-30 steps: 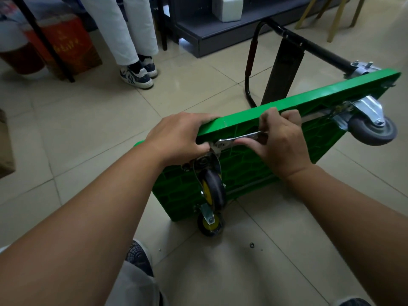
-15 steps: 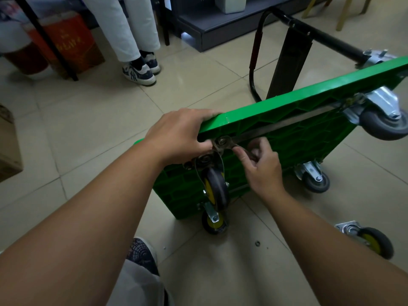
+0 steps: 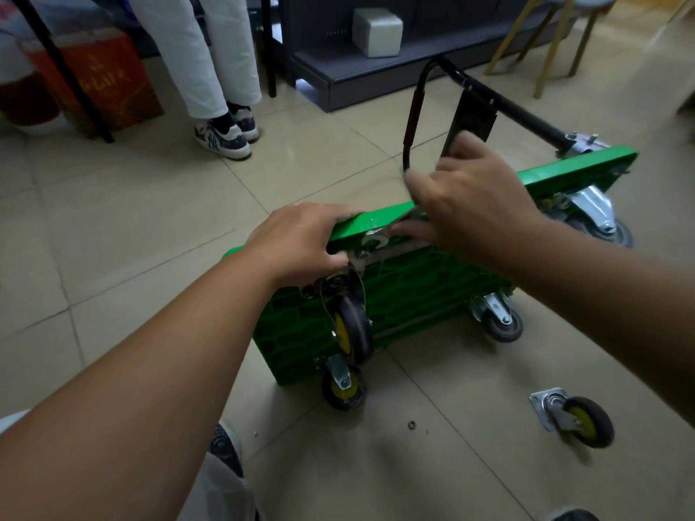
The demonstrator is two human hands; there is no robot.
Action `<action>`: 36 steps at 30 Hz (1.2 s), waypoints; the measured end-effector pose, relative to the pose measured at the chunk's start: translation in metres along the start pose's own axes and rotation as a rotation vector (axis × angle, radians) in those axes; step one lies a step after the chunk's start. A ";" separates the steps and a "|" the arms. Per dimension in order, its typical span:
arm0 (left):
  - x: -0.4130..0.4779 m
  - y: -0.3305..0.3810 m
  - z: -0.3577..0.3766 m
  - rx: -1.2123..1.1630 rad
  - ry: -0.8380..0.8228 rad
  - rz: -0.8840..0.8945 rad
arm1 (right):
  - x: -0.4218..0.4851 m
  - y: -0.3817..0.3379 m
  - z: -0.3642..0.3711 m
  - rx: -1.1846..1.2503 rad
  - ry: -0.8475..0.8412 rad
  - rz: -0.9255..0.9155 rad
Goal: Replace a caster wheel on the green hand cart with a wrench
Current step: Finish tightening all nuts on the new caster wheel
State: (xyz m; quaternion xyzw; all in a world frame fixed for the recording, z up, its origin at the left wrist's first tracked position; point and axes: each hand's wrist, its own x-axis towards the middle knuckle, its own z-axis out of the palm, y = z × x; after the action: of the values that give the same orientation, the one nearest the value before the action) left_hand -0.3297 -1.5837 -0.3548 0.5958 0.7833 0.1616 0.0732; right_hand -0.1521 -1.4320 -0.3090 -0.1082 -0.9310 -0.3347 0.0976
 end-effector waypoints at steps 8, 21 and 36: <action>0.000 0.001 -0.002 -0.002 0.011 0.000 | 0.035 -0.007 -0.019 -0.151 0.030 -0.285; 0.000 0.000 -0.001 0.006 0.026 0.027 | 0.037 -0.004 -0.026 -0.092 -0.027 -0.358; 0.003 -0.003 0.000 0.014 0.007 0.022 | 0.044 -0.023 -0.036 -0.179 -0.095 -0.295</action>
State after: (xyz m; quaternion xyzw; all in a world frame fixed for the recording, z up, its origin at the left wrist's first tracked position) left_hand -0.3326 -1.5818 -0.3559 0.6045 0.7780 0.1587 0.0645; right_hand -0.1965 -1.4667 -0.2846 0.0056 -0.9069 -0.4212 -0.0065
